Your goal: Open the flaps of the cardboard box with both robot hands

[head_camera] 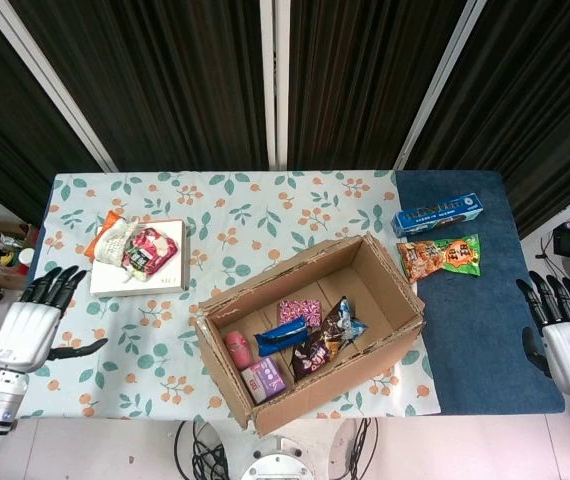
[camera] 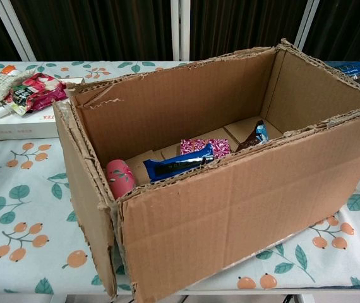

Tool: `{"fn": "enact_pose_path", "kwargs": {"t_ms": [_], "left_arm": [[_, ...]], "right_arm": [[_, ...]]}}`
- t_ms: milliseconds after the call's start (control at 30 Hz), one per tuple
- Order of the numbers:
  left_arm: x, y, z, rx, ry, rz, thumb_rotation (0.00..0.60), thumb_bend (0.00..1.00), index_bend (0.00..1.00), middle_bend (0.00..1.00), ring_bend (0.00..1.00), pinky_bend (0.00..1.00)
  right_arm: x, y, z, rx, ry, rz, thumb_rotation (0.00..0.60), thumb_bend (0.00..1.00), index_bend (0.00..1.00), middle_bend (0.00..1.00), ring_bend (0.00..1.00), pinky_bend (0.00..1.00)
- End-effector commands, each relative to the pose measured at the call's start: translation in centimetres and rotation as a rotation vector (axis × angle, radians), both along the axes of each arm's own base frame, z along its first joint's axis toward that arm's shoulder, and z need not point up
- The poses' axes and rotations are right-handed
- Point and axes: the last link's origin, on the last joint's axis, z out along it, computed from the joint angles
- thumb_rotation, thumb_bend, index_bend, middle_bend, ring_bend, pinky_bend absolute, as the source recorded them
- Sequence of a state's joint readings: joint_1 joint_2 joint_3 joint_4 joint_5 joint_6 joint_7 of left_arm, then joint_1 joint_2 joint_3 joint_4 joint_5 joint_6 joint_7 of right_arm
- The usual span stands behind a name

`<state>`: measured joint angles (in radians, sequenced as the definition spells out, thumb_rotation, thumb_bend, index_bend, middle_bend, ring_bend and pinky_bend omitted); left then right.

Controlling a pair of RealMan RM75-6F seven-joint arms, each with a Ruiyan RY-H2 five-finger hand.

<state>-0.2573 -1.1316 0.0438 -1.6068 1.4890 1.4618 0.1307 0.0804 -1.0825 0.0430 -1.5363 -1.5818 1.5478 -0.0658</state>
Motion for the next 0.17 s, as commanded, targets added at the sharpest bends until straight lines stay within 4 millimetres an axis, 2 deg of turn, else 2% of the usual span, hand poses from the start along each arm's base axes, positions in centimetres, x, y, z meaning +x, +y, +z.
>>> {"fn": "enact_pose_path", "kwargs": {"t_ms": [33, 167], "left_arm": [[-1.70, -0.93, -0.06, 0.030, -0.016, 0.048, 0.151, 0.05, 0.05, 0.05, 0.06, 0.16], [-2.40, -1.25, 0.21, 0.049, -0.028, 0.052, 0.144, 0.05, 0.05, 0.05, 0.06, 0.16]], "right_arm": [[-1.05, 0.32, -0.19, -0.019, -0.016, -0.032, 0.600, 0.56, 0.00, 0.00, 0.00, 0.00], [-1.63, 0.28, -0.34, -0.029, -0.027, -0.045, 0.600, 0.57, 0.00, 0.00, 0.00, 0.00]]}}
